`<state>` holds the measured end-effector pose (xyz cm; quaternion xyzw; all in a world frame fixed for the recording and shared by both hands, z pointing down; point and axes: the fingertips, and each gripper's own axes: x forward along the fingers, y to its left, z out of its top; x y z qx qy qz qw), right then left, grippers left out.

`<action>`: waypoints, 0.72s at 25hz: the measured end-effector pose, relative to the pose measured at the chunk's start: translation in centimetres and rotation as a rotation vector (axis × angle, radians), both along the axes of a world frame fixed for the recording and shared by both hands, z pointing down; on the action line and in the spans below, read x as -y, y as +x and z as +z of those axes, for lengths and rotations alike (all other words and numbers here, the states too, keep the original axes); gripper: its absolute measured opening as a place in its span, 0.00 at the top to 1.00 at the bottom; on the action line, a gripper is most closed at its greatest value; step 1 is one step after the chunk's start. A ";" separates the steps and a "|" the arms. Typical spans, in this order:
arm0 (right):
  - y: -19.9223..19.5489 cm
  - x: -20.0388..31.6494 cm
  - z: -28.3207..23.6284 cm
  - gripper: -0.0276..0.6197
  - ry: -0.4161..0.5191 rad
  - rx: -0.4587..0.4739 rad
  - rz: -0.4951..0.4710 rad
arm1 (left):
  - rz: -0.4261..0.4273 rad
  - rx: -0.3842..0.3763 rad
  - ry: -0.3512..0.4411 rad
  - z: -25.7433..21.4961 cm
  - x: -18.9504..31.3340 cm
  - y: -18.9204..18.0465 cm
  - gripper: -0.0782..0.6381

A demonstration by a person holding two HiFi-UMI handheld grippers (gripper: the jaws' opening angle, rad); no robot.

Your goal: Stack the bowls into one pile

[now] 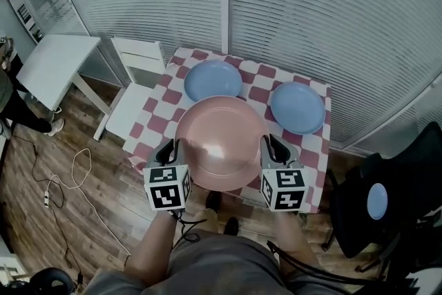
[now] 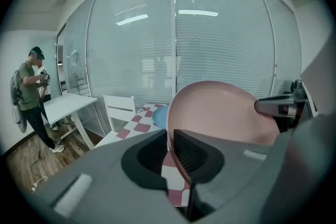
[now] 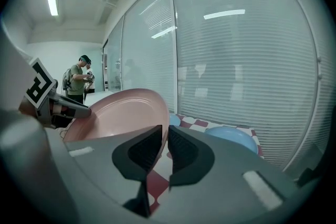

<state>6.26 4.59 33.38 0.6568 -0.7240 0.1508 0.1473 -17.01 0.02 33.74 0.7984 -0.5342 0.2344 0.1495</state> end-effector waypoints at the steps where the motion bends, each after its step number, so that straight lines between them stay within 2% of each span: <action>1: 0.0 0.3 -0.2 0.86 0.004 -0.002 -0.003 | -0.002 -0.002 0.004 -0.1 0.2 -0.1 0.83; 8: -0.2 4.3 -0.4 0.86 0.023 -0.011 0.001 | 0.008 -0.019 0.017 0.1 4.3 -0.2 0.83; 18: -0.3 13.0 2.0 0.87 -0.024 -0.015 0.055 | 0.060 -0.007 -0.038 3.0 13.8 -0.1 0.83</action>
